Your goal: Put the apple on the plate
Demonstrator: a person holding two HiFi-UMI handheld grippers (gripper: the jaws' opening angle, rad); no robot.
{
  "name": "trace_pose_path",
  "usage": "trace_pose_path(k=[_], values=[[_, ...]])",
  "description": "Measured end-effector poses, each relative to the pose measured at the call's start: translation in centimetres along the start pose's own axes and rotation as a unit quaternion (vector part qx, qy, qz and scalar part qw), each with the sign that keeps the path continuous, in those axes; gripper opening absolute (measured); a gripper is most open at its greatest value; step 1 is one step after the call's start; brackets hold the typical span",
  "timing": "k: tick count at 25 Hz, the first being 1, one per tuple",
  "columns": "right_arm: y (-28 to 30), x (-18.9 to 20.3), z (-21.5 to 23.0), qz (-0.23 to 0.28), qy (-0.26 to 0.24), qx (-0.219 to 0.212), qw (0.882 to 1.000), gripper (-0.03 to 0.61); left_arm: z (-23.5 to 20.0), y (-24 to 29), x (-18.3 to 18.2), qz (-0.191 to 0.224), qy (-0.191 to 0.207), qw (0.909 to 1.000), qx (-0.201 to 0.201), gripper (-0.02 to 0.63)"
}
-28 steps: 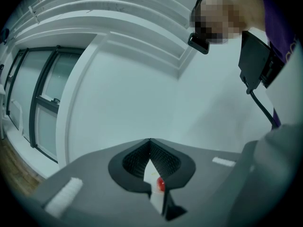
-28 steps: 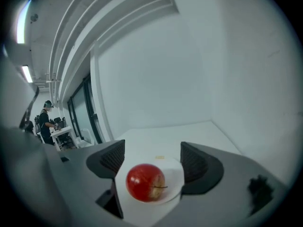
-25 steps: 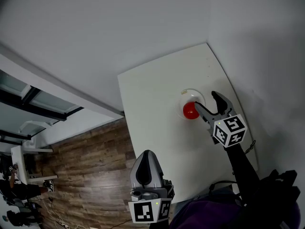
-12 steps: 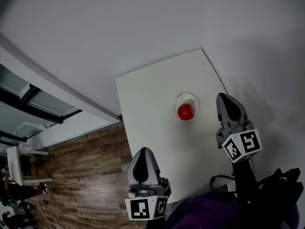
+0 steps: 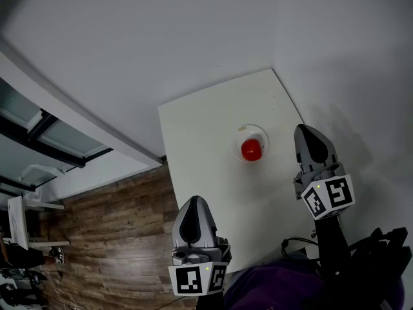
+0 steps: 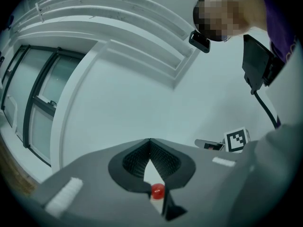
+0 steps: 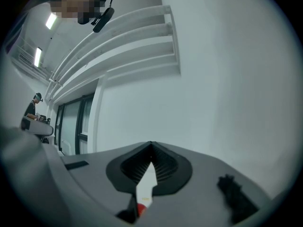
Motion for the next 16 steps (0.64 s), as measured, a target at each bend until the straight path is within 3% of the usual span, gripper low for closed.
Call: trace_pose_path(k=[4,16], values=[[0.13,0.02,-0.14,-0.001,-0.002,-0.003,1.0,0.011,-0.21,-0.38,0.35,-0.017,0.001,0.9998,-0.01,0.008],[0.22,0.27,0.08,-0.003,-0.003,-0.008,1.0,0.011,0.04,-0.14,0.41,-0.01,0.003,0.9999,-0.007,0.008]])
Point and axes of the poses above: the fingertips, and each gripper's own axes: y forward along the fingers, z to its right, x out of its underside, the point moved 10 cm from there along -y, backward along the fingers, and after that the axes turned 14 degrees about x, right-handed, at the moved point
